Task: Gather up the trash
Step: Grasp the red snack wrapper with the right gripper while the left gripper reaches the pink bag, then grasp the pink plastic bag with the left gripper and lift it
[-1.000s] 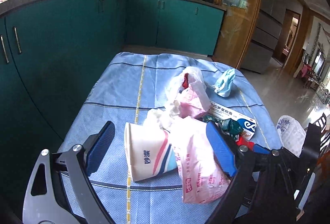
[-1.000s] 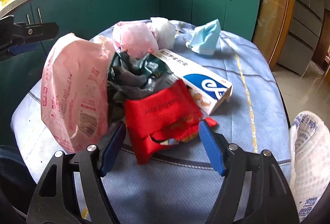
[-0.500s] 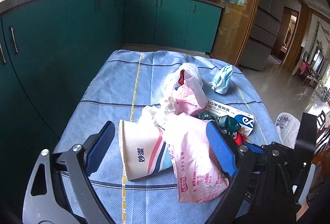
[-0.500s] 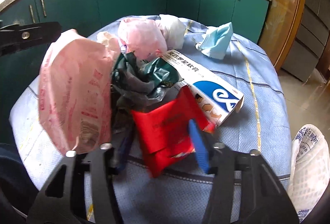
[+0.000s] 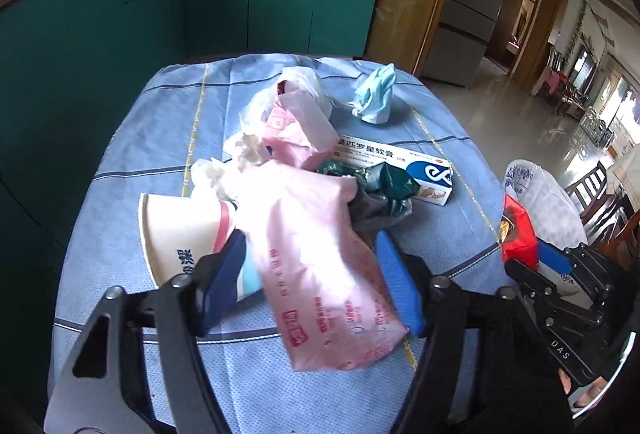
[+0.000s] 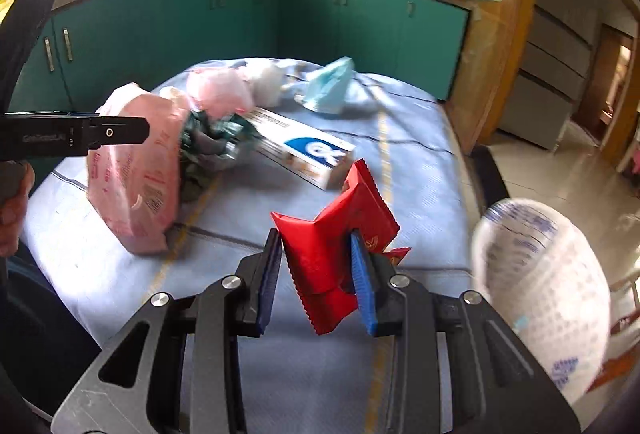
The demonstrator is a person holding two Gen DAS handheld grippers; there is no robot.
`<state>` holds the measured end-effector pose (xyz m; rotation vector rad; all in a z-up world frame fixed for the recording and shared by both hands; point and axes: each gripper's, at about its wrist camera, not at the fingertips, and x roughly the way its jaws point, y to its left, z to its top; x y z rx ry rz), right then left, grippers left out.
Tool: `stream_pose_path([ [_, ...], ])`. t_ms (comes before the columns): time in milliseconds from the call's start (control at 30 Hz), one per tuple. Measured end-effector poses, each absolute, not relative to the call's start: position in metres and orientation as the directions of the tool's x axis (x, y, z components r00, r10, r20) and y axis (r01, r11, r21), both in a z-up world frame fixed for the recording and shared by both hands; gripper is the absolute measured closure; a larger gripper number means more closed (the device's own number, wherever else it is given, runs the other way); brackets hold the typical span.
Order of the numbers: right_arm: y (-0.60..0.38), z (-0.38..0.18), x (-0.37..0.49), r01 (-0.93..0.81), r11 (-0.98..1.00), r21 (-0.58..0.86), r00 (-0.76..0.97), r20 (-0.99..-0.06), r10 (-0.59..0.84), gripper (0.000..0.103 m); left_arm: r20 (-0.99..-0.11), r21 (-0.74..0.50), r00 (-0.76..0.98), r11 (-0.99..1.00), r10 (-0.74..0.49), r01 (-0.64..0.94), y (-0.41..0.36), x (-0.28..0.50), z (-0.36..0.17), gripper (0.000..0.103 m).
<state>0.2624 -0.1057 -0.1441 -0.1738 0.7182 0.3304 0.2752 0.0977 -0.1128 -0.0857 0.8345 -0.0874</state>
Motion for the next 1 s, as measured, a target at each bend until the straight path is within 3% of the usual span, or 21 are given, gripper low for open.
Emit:
stream_pose_path([
  [100, -0.121, -0.146, 0.257, -0.324, 0.946, -0.031, 0.707, -0.673, 0.220, 0.068, -0.739, -0.097, 0.660, 0.991, -0.130, 0.087, 0.088, 0.275, -0.114, 0.064],
  [233, -0.130, -0.146, 0.253, -0.305, 0.952, -0.018, 0.715, -0.665, 0.217, 0.068, -0.712, -0.083, 0.683, 0.985, -0.164, 0.151, 0.077, 0.268, -0.108, 0.076],
  [433, -0.132, -0.143, 0.248, -0.312, 0.950, -0.012, 0.719, -0.657, 0.228, 0.068, -0.645, -0.091, 0.724, 0.965, -0.246, 0.247, 0.064, 0.252, -0.092, 0.076],
  [600, -0.134, -0.149, 0.246, -0.309, 0.951, -0.018, 0.716, -0.663, 0.220, 0.053, -0.655, -0.080, 0.709, 0.956, -0.263, 0.281, 0.054, 0.247, -0.094, 0.061],
  [733, -0.140, -0.151, 0.246, -0.276, 0.961, 0.007, 0.712, -0.670, 0.209, 0.031, -0.681, -0.070, 0.696, 0.967, -0.227, 0.247, 0.058, 0.250, -0.101, 0.043],
  [900, -0.146, -0.157, 0.253, -0.237, 0.970, 0.055, 0.694, -0.690, 0.208, 0.025, -0.711, -0.076, 0.676, 0.977, -0.194, 0.200, 0.064, 0.257, -0.110, 0.023],
  [1000, -0.145, -0.161, 0.258, -0.230, 0.968, 0.098, 0.678, -0.697, 0.232, 0.024, -0.743, -0.072, 0.646, 0.981, -0.174, 0.181, 0.062, 0.261, -0.119, 0.021],
])
